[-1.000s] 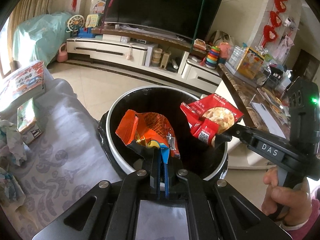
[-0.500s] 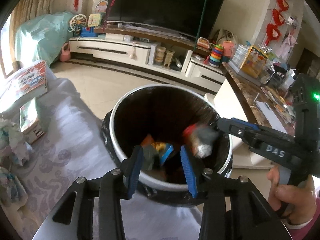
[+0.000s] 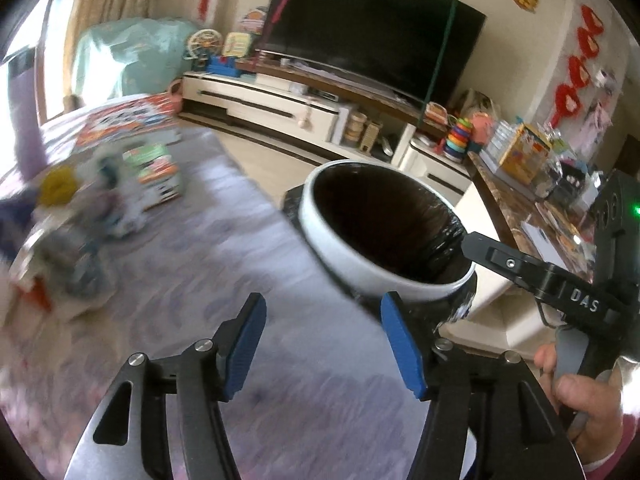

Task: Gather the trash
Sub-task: 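Move both open tools back over the table toward the foam net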

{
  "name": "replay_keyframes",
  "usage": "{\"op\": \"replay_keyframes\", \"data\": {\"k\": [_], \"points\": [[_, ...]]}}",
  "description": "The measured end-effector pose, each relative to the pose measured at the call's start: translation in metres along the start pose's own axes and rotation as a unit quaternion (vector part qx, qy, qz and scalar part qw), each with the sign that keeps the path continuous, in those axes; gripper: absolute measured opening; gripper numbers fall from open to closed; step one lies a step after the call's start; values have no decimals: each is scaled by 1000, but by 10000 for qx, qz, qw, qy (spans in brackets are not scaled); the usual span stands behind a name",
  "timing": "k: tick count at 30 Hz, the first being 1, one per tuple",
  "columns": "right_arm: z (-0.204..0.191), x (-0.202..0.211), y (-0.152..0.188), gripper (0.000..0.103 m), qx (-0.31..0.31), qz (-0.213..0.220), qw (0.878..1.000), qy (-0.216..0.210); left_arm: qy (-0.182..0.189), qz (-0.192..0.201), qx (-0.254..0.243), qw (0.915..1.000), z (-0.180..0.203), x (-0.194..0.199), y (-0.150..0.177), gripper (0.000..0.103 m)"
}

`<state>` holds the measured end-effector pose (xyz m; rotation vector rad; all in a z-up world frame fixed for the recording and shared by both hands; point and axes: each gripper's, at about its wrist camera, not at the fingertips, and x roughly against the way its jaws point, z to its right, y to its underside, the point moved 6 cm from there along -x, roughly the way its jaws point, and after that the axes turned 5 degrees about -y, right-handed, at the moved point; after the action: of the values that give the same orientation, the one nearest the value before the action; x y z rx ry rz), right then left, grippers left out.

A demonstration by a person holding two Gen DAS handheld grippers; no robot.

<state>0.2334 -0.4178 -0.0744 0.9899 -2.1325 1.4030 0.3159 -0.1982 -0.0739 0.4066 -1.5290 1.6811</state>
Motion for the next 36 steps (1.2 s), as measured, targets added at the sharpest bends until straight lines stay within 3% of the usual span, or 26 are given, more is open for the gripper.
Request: {"op": "replay_keyframes", "data": {"k": [7, 19, 29, 36], "points": [[-37, -3, 19, 87, -105, -12, 9988, -479, -247, 134, 383, 9989, -38, 37, 33, 60], [-98, -31, 56, 87, 144, -422, 9941, -986, -842, 242, 920, 9919, -89, 97, 82, 61], [-153, -55, 75, 87, 525, -690, 9873, -1329, -1134, 295, 1424, 9829, -112, 130, 103, 61], [-171, -63, 78, 87, 616, -763, 9845, -1451, -1264, 329, 1608, 9783, -131, 140, 101, 61]]}}
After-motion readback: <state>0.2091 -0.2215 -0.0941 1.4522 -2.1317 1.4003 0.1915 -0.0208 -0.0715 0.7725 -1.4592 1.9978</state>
